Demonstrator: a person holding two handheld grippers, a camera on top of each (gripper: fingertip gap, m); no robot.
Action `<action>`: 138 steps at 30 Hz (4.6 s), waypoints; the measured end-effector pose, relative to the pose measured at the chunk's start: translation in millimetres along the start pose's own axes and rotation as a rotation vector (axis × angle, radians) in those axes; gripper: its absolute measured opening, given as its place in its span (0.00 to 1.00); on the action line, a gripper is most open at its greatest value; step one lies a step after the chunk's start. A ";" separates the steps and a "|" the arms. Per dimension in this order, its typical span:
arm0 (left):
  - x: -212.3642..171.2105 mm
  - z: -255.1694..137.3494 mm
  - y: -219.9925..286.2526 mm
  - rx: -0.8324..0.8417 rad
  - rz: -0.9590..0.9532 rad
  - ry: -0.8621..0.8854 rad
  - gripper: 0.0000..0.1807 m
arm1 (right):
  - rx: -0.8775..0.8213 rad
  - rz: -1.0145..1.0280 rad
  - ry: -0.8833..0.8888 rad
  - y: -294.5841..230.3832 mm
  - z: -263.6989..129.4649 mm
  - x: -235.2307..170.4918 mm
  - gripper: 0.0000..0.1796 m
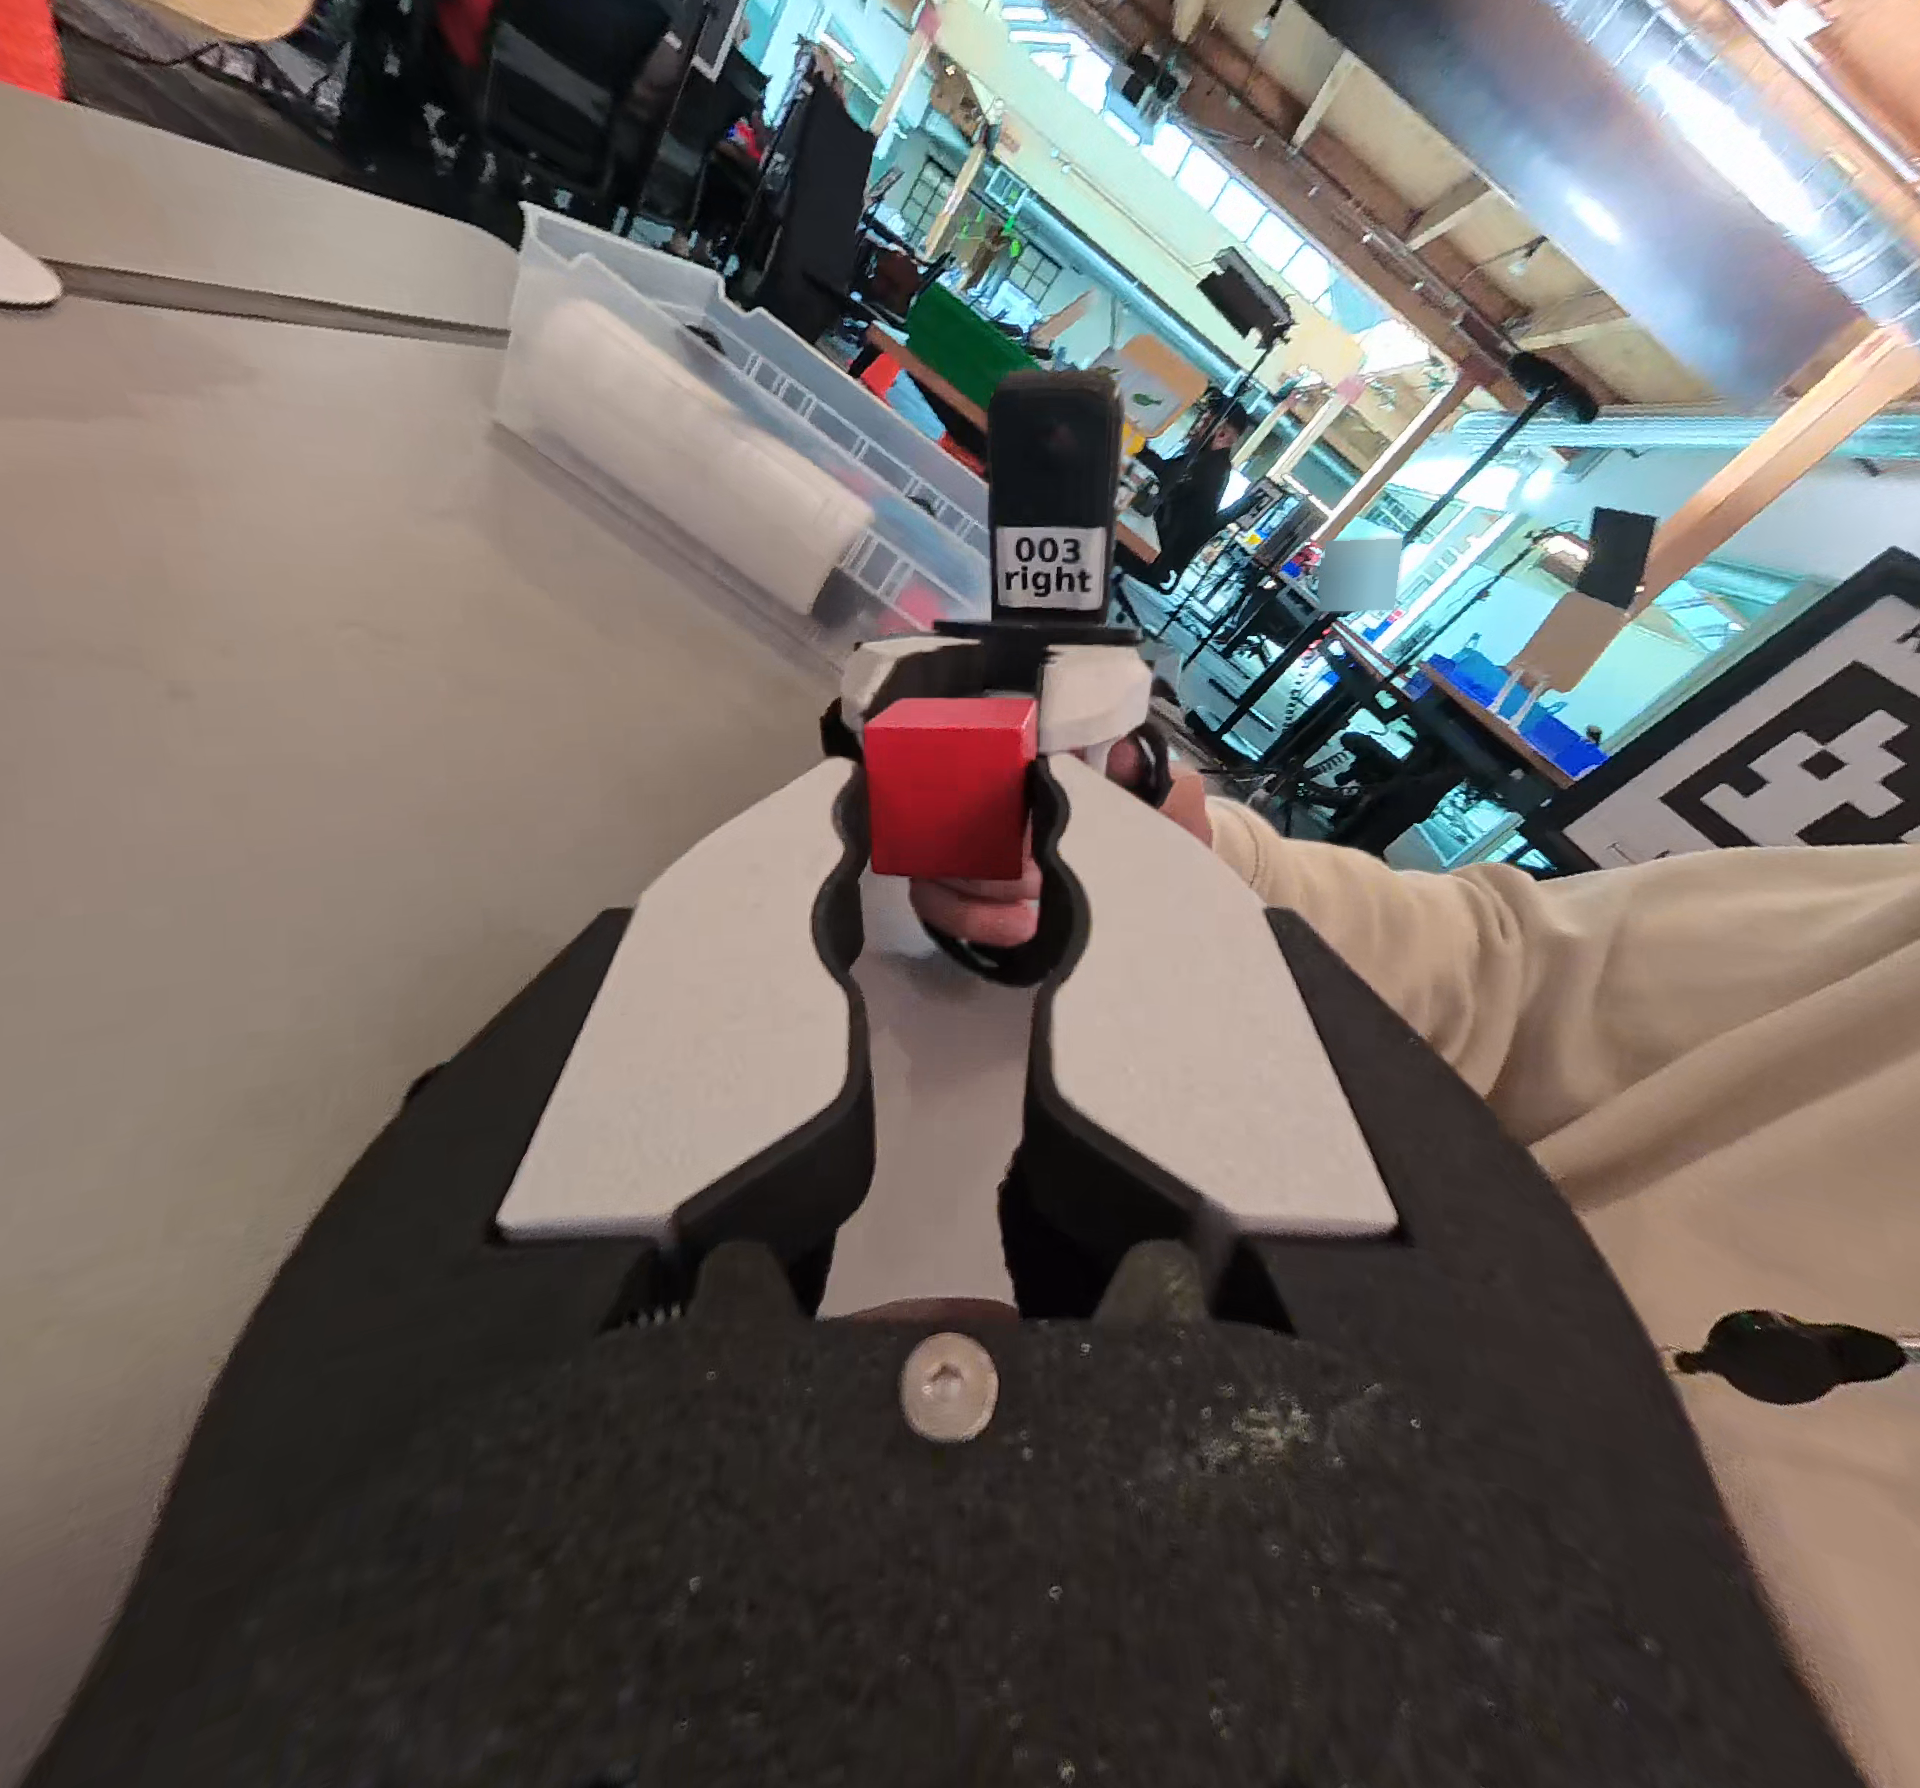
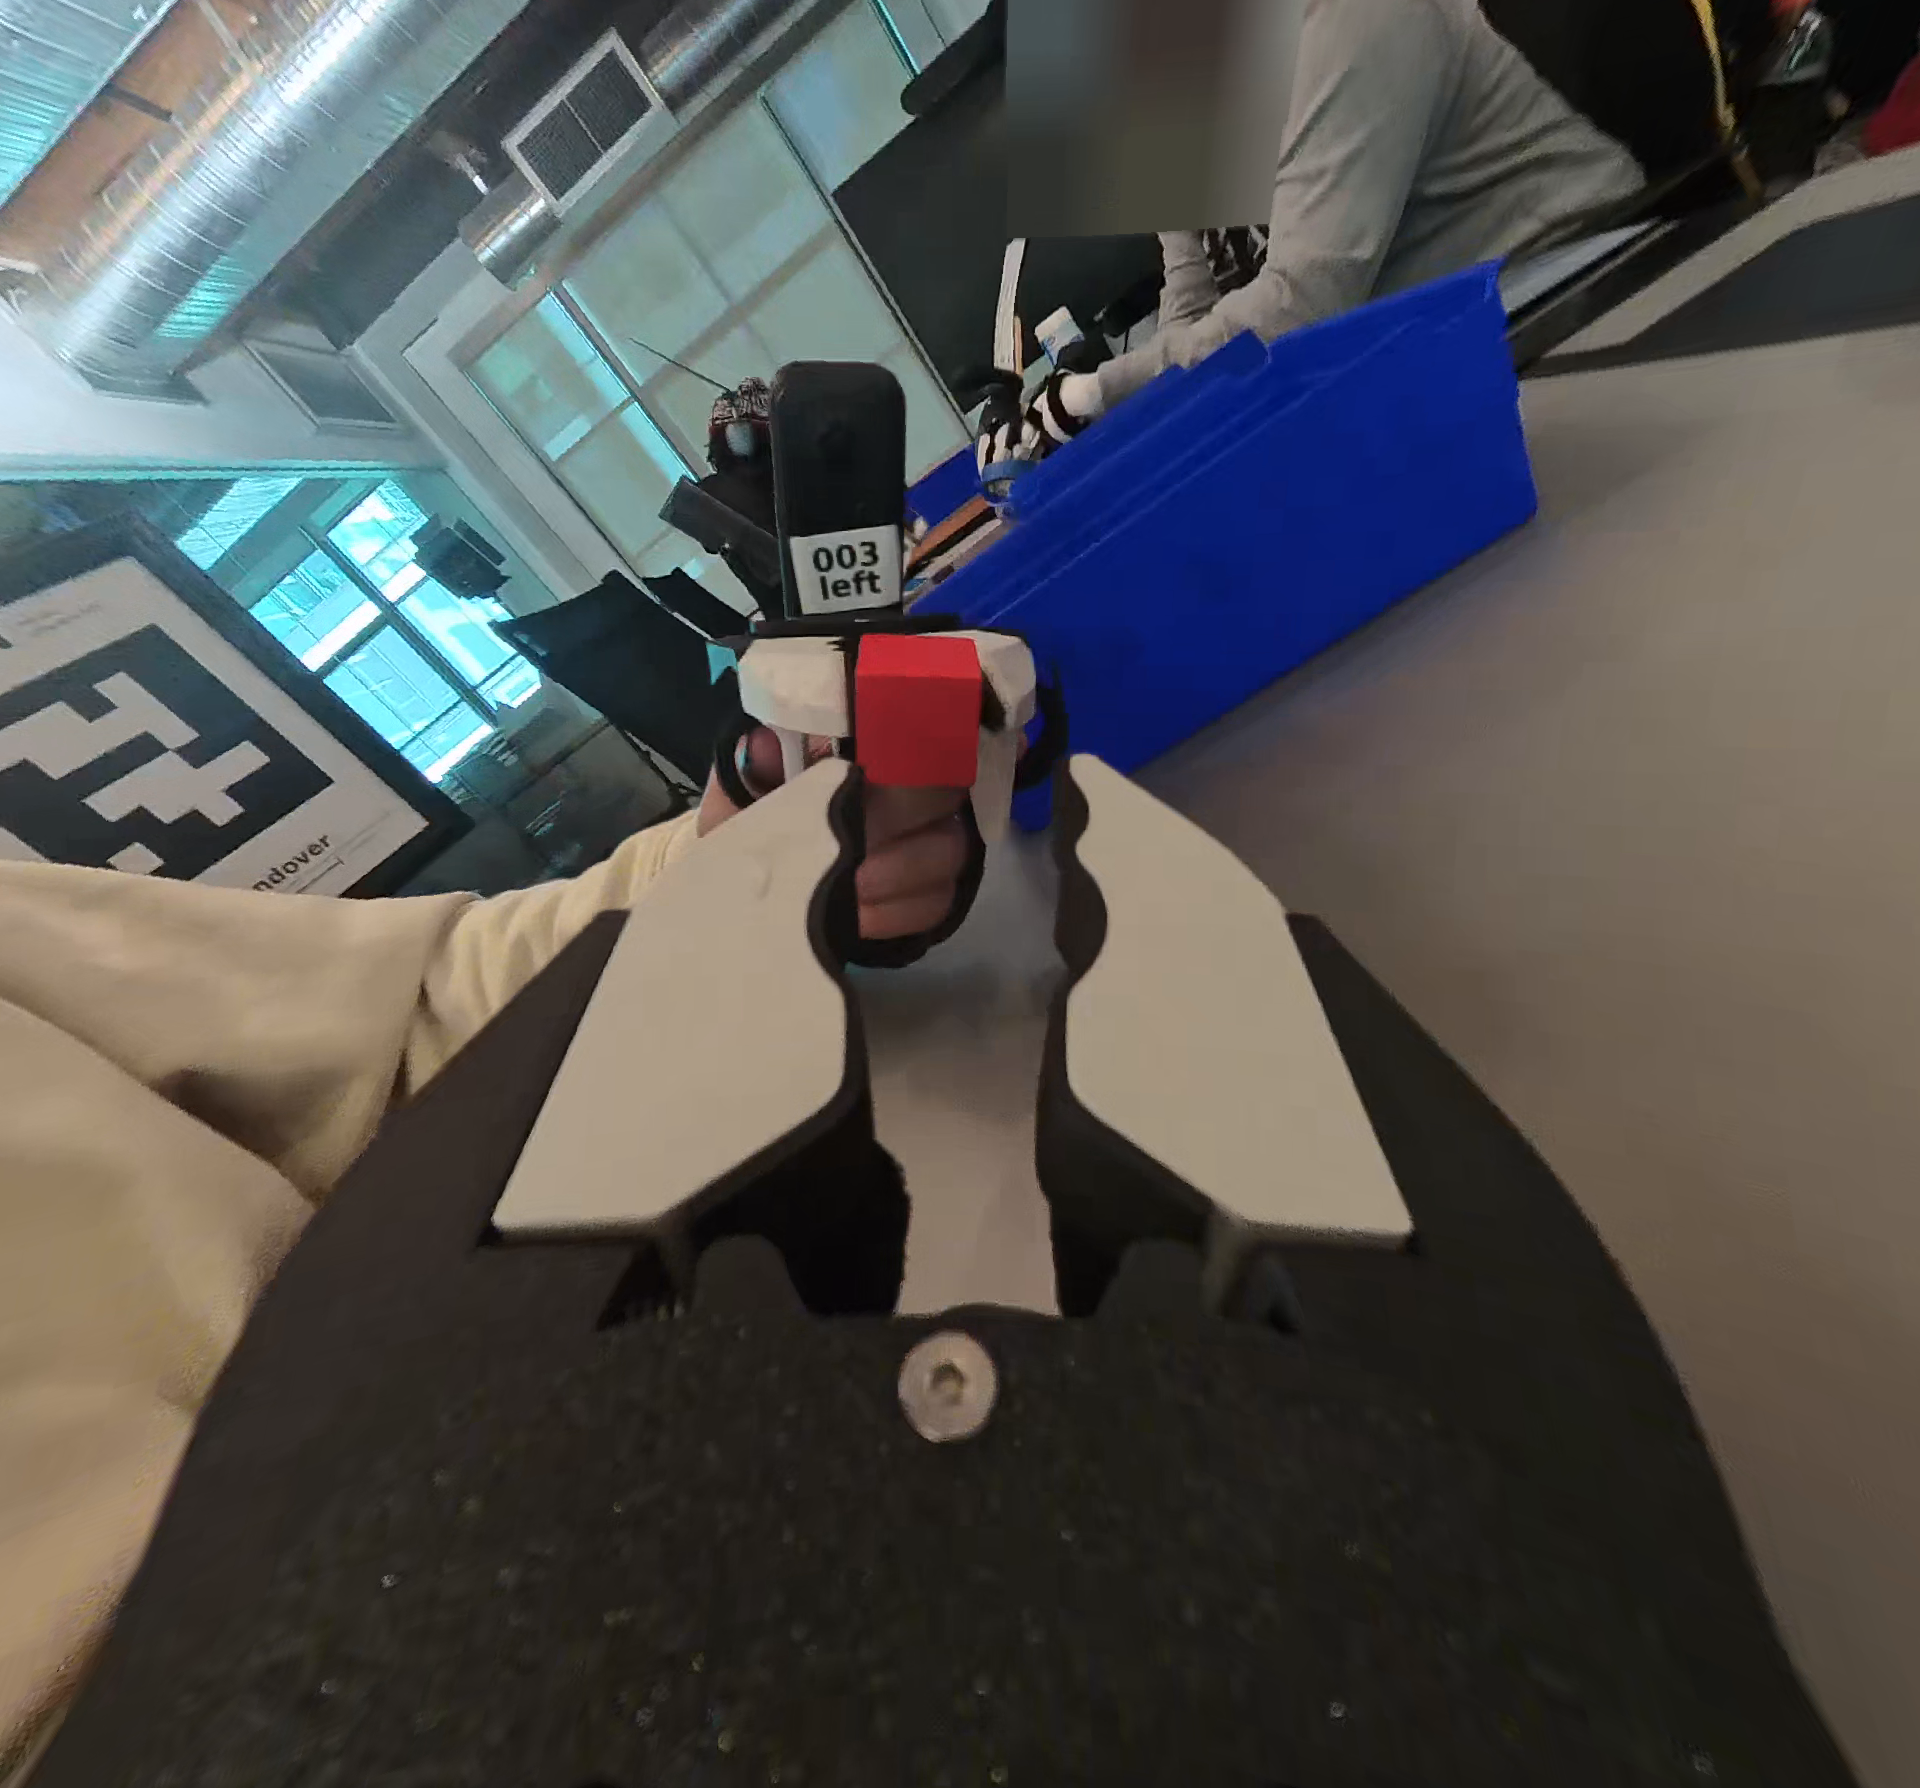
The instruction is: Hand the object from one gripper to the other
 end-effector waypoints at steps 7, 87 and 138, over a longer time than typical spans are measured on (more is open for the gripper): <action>-8.9 9.1 7.6 -0.011 0.038 -0.039 0.16 | 0.028 0.031 0.055 -9.8 9.2 3.3 0.17; -35.8 7.4 1.8 -0.061 -0.111 -0.282 0.21 | -0.172 -1.034 -0.279 -17.5 2.0 -24.9 0.17; -37.7 25.7 14.2 0.324 0.776 -0.278 0.16 | 0.402 0.676 -0.171 -26.1 -1.2 -30.3 0.18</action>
Point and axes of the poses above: each gripper's, where its closed fingertips meet, z out along the fingers, x out of its top, y = z × x across the jaws, the point moved 2 cm from there along -z, back along the fingers, and after that the axes turned 10 degrees about -z, right-handed, at the moved point
